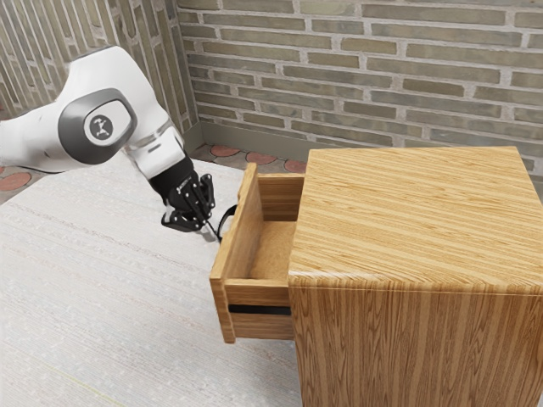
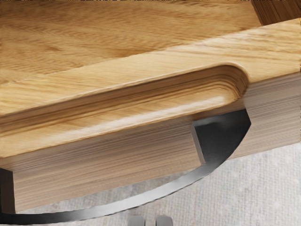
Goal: Push the drawer handle with one arm to close the drawer
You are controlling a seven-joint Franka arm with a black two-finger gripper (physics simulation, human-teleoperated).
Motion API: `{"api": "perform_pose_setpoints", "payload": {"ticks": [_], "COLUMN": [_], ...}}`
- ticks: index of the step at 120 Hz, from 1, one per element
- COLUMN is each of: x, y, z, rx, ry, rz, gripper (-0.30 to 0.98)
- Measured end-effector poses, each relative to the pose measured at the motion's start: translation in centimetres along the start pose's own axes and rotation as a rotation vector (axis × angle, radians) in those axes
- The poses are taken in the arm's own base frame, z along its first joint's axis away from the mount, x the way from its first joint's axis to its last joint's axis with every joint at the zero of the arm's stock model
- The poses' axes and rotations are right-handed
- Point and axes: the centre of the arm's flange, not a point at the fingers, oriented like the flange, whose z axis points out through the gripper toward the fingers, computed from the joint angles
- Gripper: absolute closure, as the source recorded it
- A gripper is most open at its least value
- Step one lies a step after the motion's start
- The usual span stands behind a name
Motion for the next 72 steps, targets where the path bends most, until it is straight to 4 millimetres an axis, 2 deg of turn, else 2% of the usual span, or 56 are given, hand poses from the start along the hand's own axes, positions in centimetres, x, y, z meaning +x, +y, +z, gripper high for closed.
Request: {"api": "perform_pose_setpoints", "payload": {"ticks": [72], "x": [4.2], "y": [-0.9], "z": [1.2], "rx": [-0.006], "ry": [0.036], "rz": [0.03], "gripper": [0.76]}}
